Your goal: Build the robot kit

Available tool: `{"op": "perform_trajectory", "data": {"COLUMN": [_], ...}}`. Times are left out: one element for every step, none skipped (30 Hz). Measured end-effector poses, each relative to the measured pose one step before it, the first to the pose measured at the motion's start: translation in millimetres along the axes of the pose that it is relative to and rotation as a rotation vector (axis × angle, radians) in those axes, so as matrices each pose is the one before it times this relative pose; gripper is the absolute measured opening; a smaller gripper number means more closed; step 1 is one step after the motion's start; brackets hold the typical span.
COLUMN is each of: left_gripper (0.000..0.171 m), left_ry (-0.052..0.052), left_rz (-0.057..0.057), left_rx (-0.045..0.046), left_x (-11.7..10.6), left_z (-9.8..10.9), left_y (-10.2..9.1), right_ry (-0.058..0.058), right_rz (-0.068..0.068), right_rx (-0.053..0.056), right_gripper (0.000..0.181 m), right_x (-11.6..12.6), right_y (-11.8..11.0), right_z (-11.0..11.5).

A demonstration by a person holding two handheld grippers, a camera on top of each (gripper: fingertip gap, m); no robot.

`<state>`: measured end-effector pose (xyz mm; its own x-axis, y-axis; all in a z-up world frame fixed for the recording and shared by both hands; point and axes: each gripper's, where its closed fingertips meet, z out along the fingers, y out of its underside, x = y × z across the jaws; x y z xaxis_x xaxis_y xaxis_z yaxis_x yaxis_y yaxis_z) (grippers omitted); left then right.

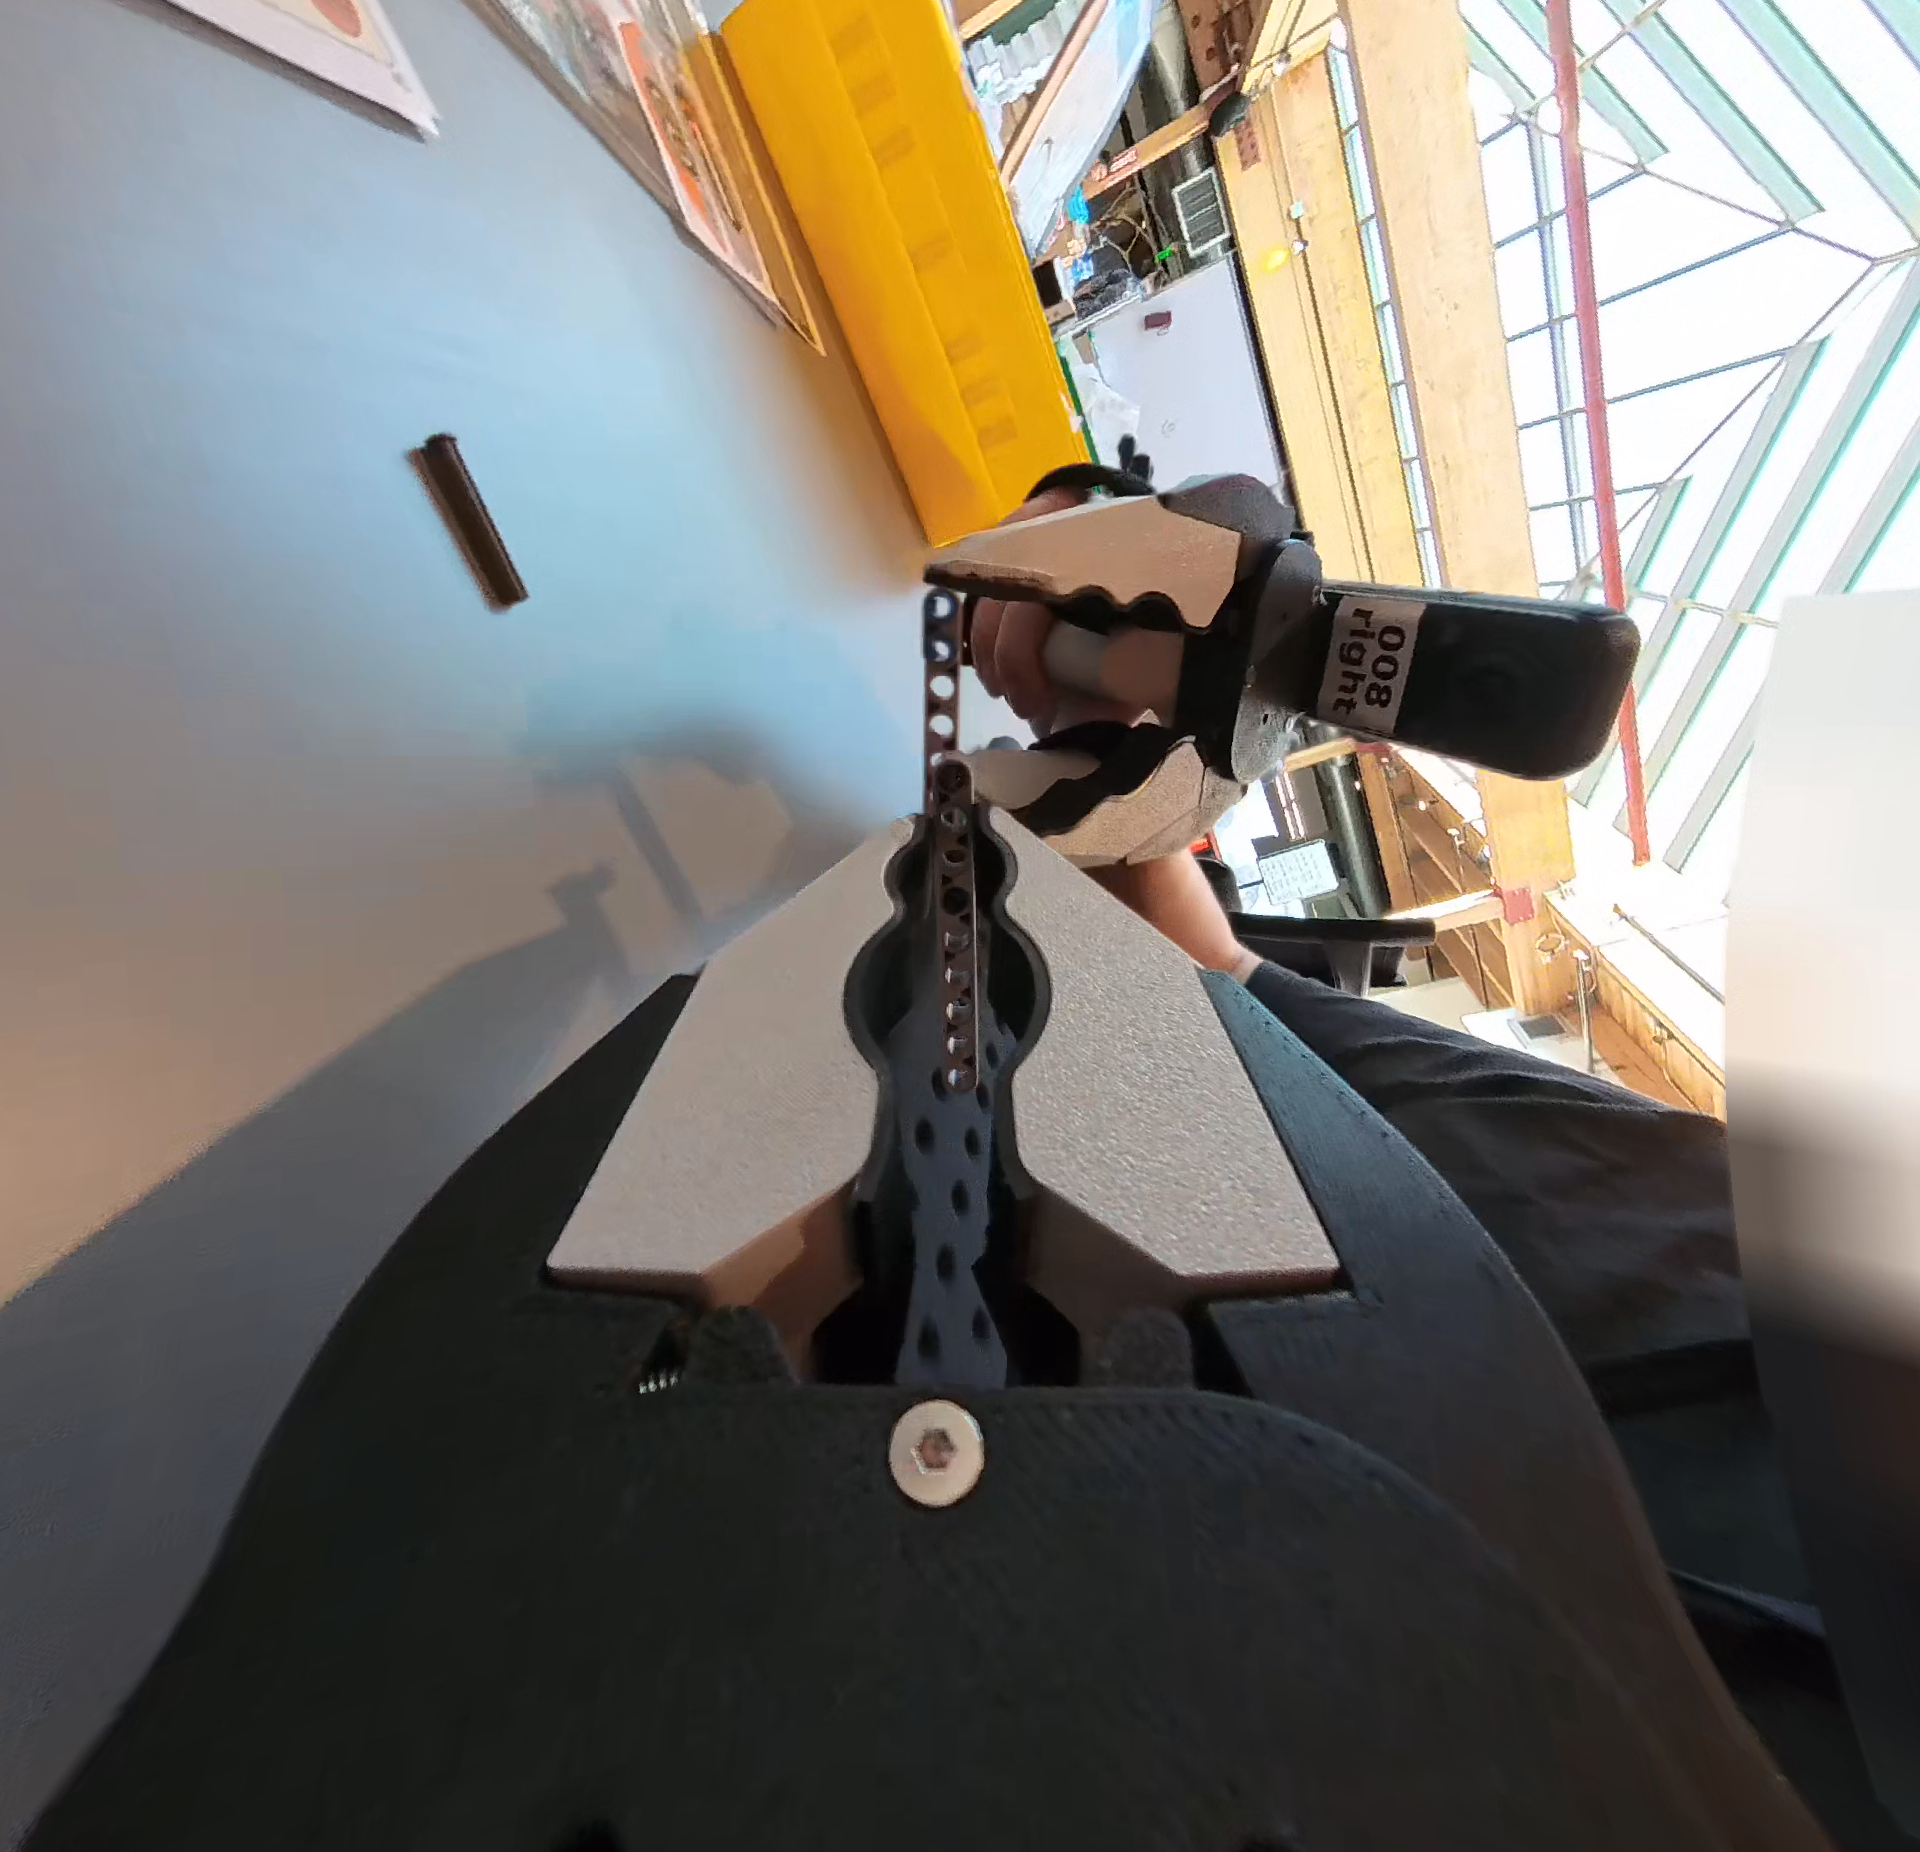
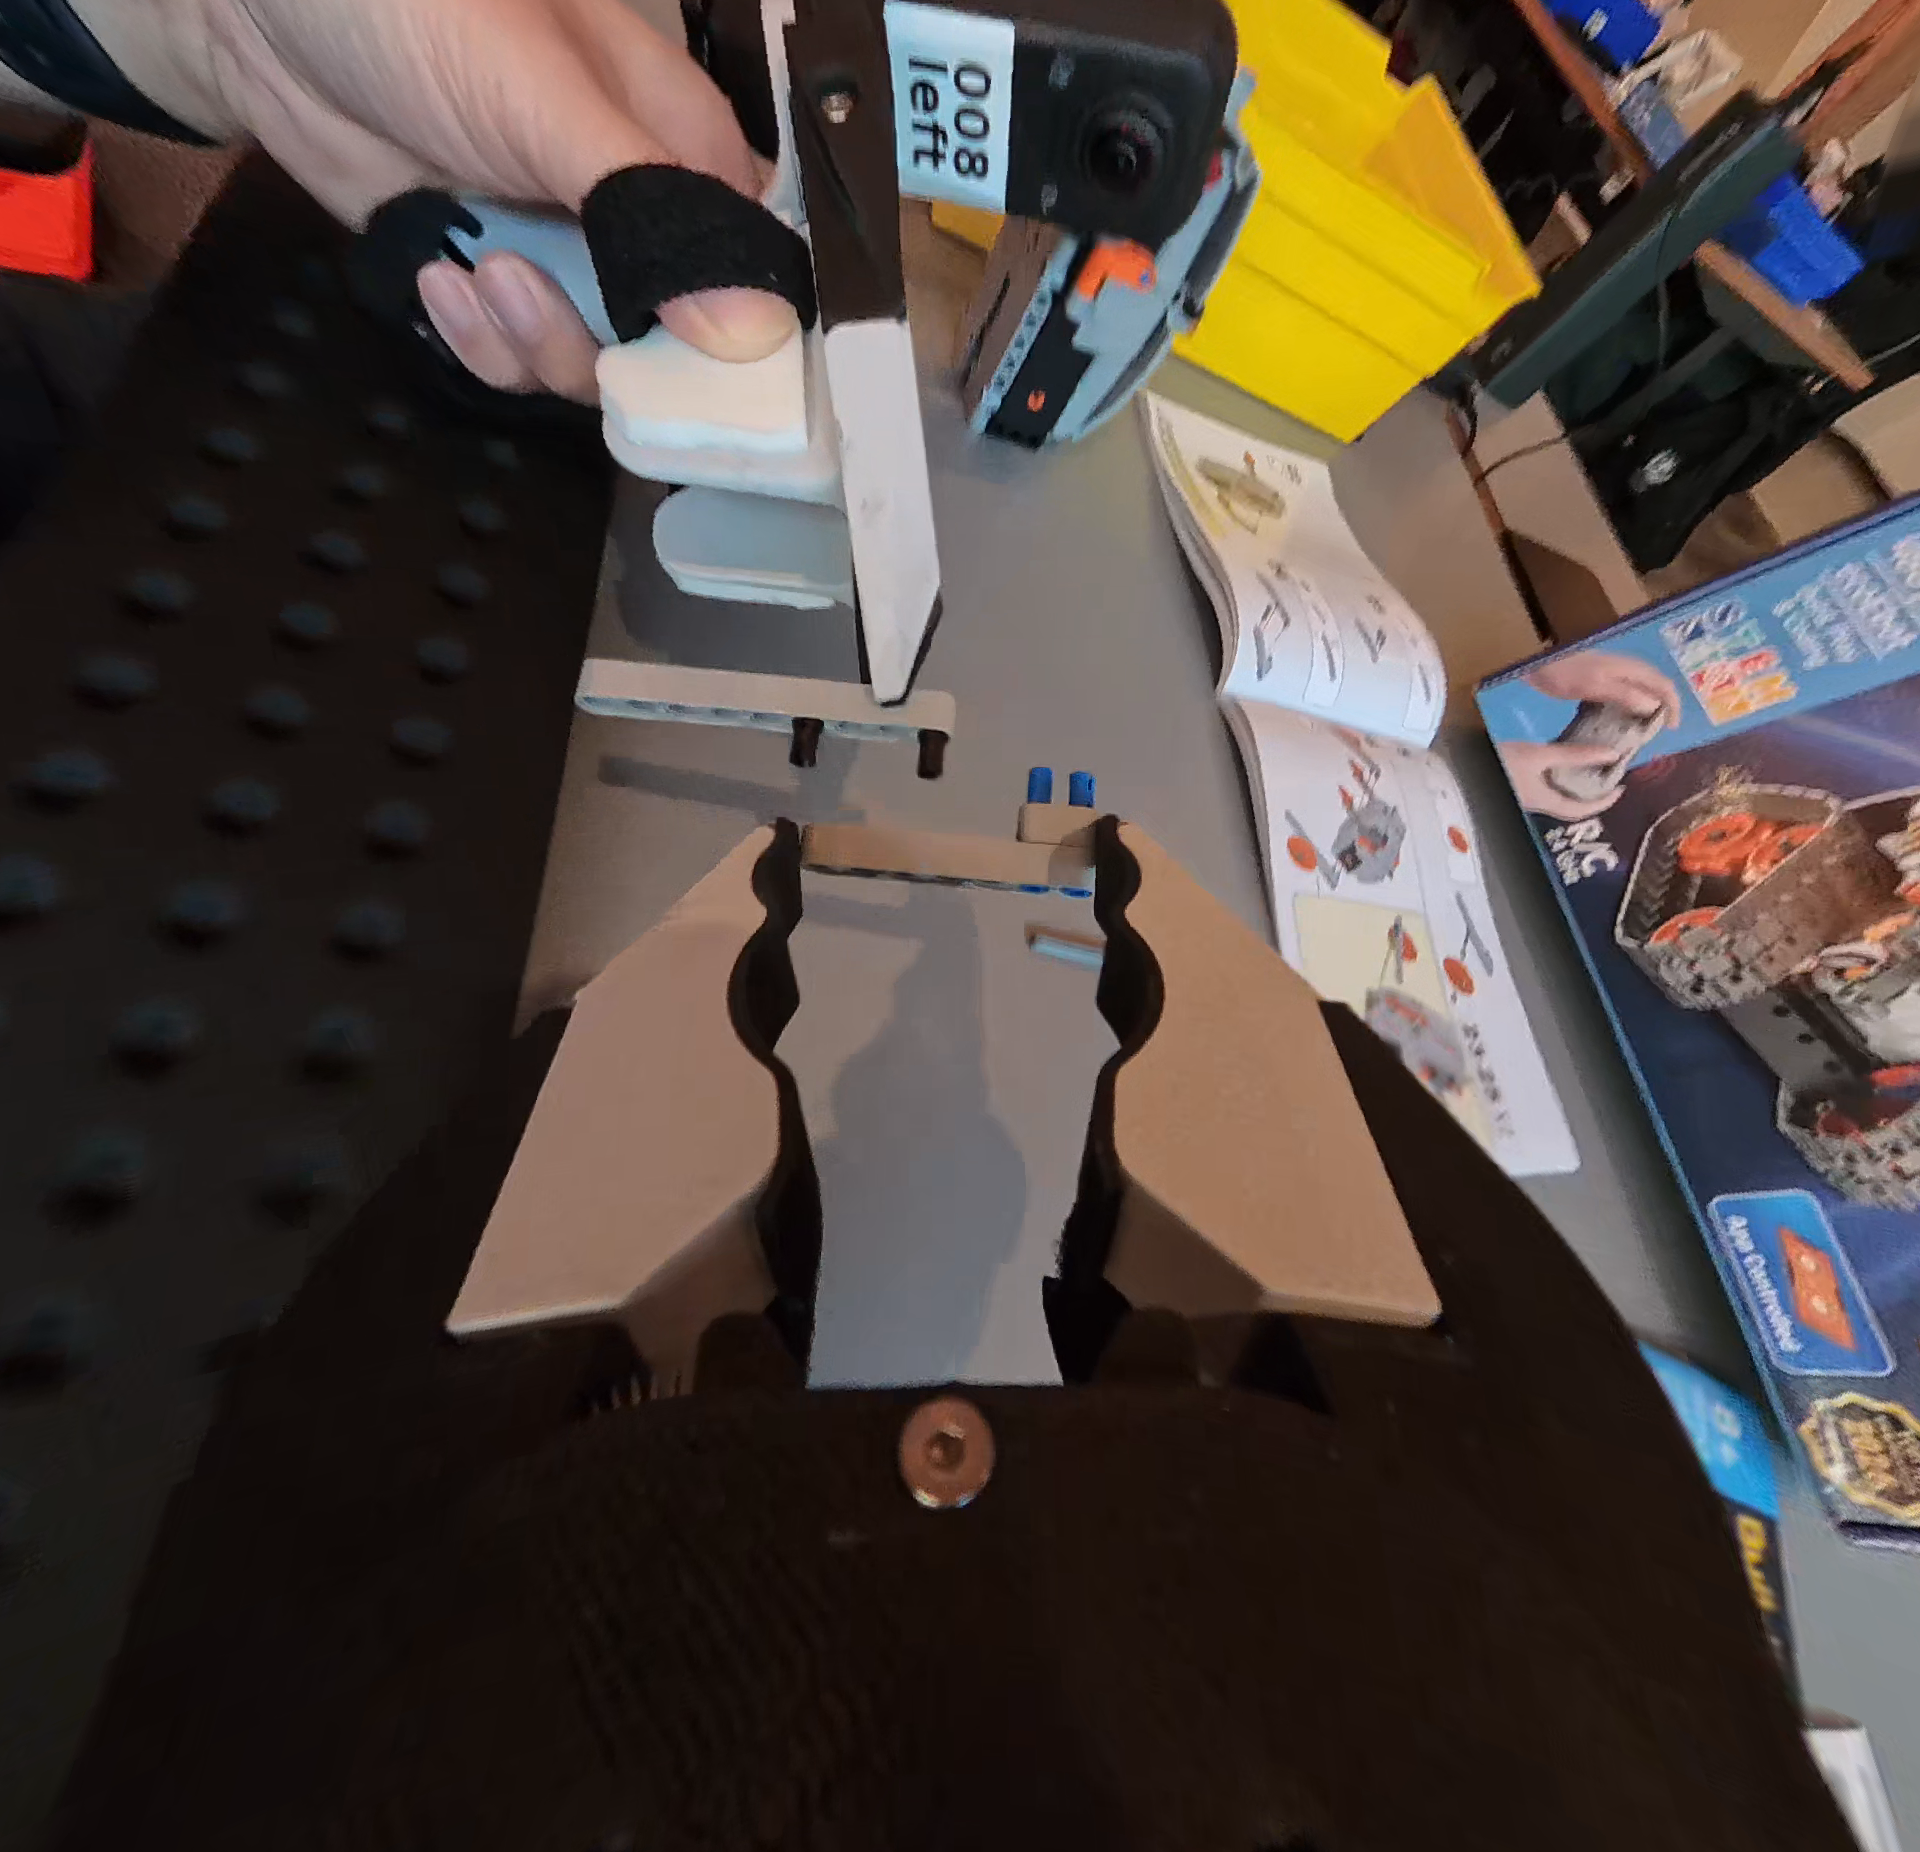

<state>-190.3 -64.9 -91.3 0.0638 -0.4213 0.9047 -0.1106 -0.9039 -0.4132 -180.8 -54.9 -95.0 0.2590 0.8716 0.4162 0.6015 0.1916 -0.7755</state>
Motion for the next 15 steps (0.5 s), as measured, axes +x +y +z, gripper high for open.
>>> {"op": "perform_trajectory", "data": {"left_gripper": [0.005, 0.005, 0.005, 0.005, 0.005, 0.005, 0.005, 0.005, 0.005, 0.005, 0.005, 0.005, 0.005, 0.005, 0.005], "left_ry": [-0.0034, -0.0003, -0.0019, -0.0061, -0.0125, -0.0206, -0.0240, -0.0229, -0.0306, -0.0243, -0.0135, -0.0214, -0.0300, -0.0222, -0.0148], "left_rz": [-0.0089, -0.0090, -0.0060, -0.0015, 0.0020, 0.0006, -0.0033, -0.0006, -0.0003, -0.0017, 0.0022, 0.0050, 0.0027, 0.0042, 0.0054], "left_rx": [-0.00050, -0.00409, -0.00665, -0.00253, -0.00344, -0.01136, -0.02255, -0.02338, -0.02222, -0.02511, -0.01874, -0.01351, -0.01687, -0.01703, -0.01434], "left_x": [-3.13, -1.99, -1.43, -1.20, -1.78, -3.18, -4.21, -4.16, -5.52, -4.31, -2.20, -3.31, -4.96, -3.76, -2.35], "left_z": [2.68, 2.60, 2.32, 2.02, 1.75, 1.95, 2.31, 2.71, 2.68, 2.79, 2.72, 2.12, 1.93, 1.66, 1.25], "left_y": [-0.06, 0.42, 0.53, -0.08, -0.40, 0.25, 1.52, 1.28, 0.96, 1.30, 0.13, -0.39, 0.23, 0.51, 0.33], "right_ry": [-0.0100, -0.0075, -0.0100, -0.0078, -0.0031, -0.0030, -0.0036, -0.0044, -0.0084, -0.0103, -0.0085, -0.0081, -0.0074, -0.0083, -0.0074], "right_rz": [0.0139, 0.0129, 0.0142, 0.0102, 0.0025, -0.0035, -0.0056, -0.0025, 0.0022, 0.0017, -0.0006, 0.0018, 0.0067, 0.0101, 0.0116], "right_rx": [-0.0094, 0.0003, 0.0073, 0.0051, -0.0049, -0.0090, -0.0079, -0.0084, -0.0109, -0.0112, -0.0123, -0.0107, -0.0046, 0.0030, 0.0077], "right_gripper": [0.056, 0.056, 0.056, 0.056, 0.056, 0.056, 0.056, 0.056, 0.055, 0.056, 0.055, 0.055, 0.055, 0.055, 0.055], "right_x": [0.30, 0.08, -0.85, -0.80, -0.20, -0.10, -0.11, 0.20, -0.11, -0.45, -0.34, -0.44, -0.47, -0.76, -0.74], "right_y": [7.14, 5.07, 3.24, 2.53, 3.11, 2.88, 2.44, 2.69, 3.59, 4.29, 4.75, 4.62, 3.44, 1.68, 0.23], "right_z": [0.53, 0.71, 0.59, 0.35, 0.08, -0.15, -0.29, -0.11, 0.24, 0.49, 0.32, 0.15, -0.28, -0.74, -0.98]}}
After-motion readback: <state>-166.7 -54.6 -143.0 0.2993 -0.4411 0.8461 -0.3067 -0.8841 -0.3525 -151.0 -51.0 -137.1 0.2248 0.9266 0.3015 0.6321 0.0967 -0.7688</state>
